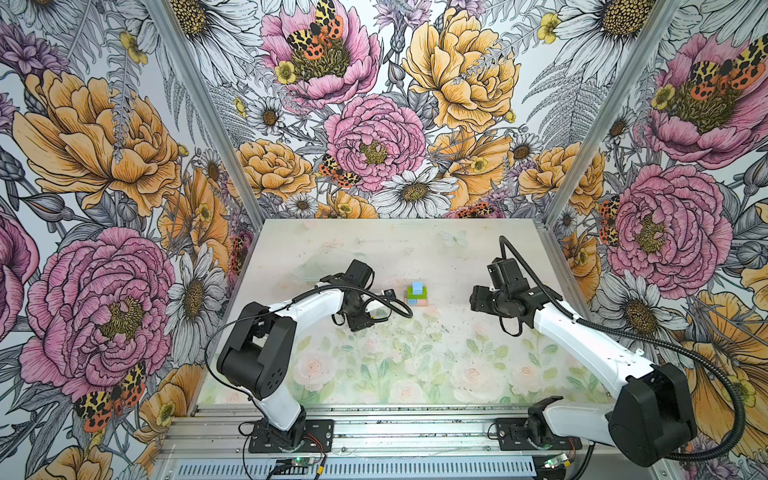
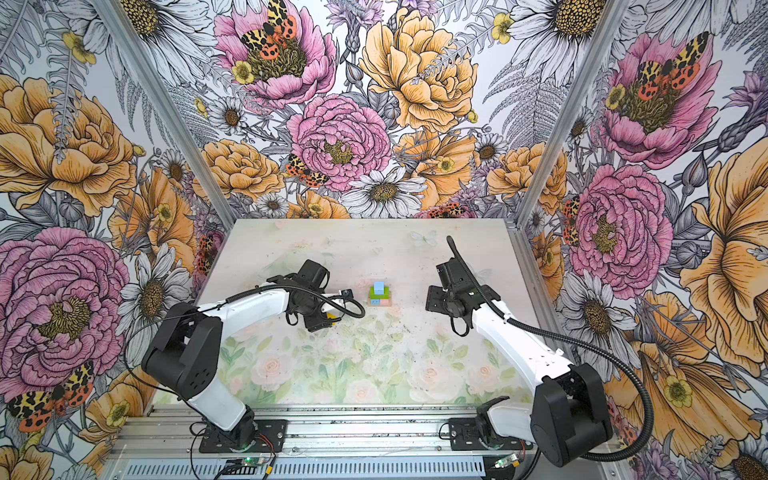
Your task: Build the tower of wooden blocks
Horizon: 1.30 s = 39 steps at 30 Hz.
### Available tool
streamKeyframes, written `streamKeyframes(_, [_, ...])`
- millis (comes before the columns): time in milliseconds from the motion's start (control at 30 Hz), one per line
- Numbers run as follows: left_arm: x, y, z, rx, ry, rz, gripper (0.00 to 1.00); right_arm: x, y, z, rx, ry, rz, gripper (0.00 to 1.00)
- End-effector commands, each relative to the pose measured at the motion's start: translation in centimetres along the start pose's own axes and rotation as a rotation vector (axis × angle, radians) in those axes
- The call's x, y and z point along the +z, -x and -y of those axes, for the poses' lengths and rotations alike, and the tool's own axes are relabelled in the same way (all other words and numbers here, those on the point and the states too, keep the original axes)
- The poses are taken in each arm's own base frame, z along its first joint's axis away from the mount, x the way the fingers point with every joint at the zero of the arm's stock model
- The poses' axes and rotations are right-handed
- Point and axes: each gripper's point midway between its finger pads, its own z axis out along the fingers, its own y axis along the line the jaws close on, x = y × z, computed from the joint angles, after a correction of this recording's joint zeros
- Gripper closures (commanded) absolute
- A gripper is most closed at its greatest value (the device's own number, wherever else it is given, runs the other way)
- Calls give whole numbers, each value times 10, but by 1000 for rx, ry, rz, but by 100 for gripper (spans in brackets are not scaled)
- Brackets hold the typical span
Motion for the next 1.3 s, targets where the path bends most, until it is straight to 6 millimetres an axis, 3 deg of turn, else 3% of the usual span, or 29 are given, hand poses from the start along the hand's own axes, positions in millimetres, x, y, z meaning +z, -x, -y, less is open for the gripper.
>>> streamKeyframes(0, [3, 3, -4, 9, -1, -3, 28, 4, 5, -1, -6, 10, 9, 31])
streamKeyframes(500, [18, 4, -2, -29, -47, -11, 31, 5, 4, 0, -3, 11, 7, 31])
streamKeyframes(1000, [14, 18, -1, -142, -56, -13, 51, 4, 3, 0, 1, 18, 10, 31])
streamKeyframes(1267, [15, 22, 13, -166, -92, -63, 56, 2, 0, 2, 4, 19, 13, 31])
